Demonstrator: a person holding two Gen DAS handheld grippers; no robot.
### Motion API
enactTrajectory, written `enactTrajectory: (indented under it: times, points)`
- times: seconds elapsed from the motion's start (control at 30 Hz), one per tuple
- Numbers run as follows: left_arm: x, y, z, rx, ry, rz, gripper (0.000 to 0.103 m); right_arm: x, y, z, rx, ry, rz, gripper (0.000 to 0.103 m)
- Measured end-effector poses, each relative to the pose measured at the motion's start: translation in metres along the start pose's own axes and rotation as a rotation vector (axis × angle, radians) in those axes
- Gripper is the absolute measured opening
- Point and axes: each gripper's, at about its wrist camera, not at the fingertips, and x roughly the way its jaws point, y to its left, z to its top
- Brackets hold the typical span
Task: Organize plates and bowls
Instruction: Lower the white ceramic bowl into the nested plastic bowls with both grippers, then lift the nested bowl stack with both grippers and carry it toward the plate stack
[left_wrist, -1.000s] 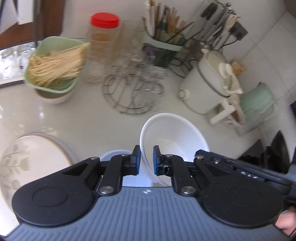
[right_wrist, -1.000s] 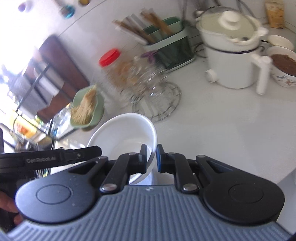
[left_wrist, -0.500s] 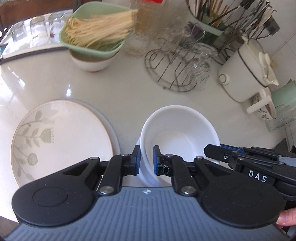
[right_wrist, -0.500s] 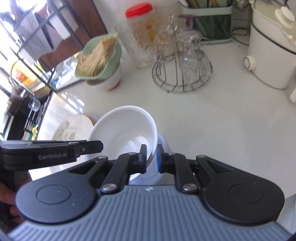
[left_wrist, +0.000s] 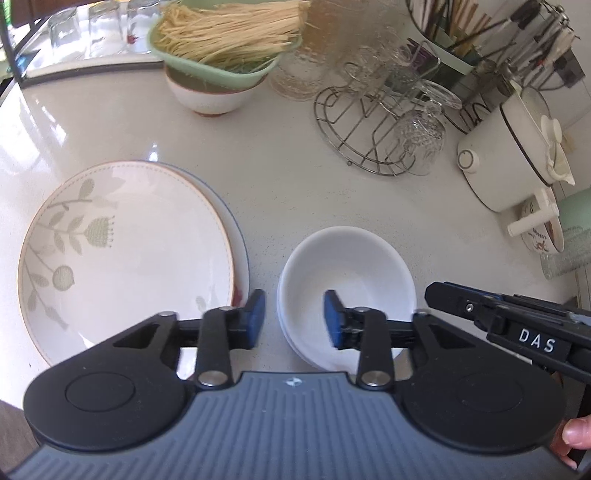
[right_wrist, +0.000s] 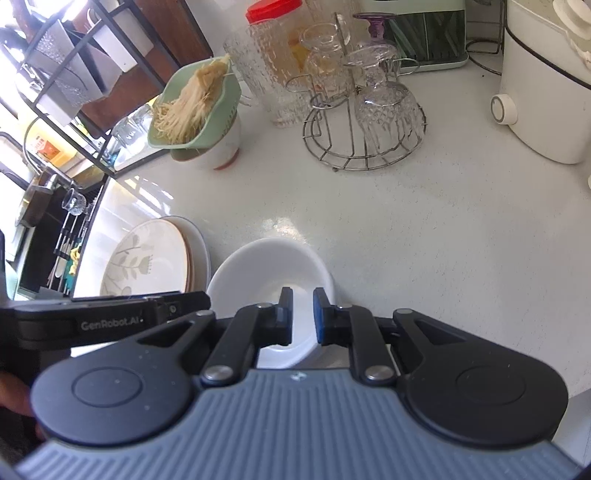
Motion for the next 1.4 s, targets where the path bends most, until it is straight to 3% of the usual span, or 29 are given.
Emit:
enactTrajectory:
  times: [0.1,0.47,0.53,0.6,1.03,1.4]
  points:
    - [0.001,0.002,-0.004,-0.044,0.001,-0.004,0.052,0.001,-0.007,0.001,0.022,-0.003,0.006,0.045]
    - [0.006,0.006,-0.016,-0.118,0.015,0.037,0.054,0.044,-0.035,-0.004,0.144,0.082,0.068,0.044]
    - [0.006,0.007,-0.018,-0.122,0.015,0.041,0.054,0.051,-0.035,-0.005,0.155,0.099,0.086,0.043]
    - [0.006,0.008,-0.019,-0.126,0.016,0.044,0.054,0.055,-0.034,-0.006,0.153,0.104,0.1,0.035]
    - [0.004,0.004,-0.013,-0.133,0.003,-0.001,0.054,0.063,-0.026,-0.01,0.099,0.115,0.062,0.01]
    - [0.023,-0.017,-0.008,-0.013,0.045,-0.015,0.054,0.045,-0.045,-0.013,0.135,0.067,0.022,0.011]
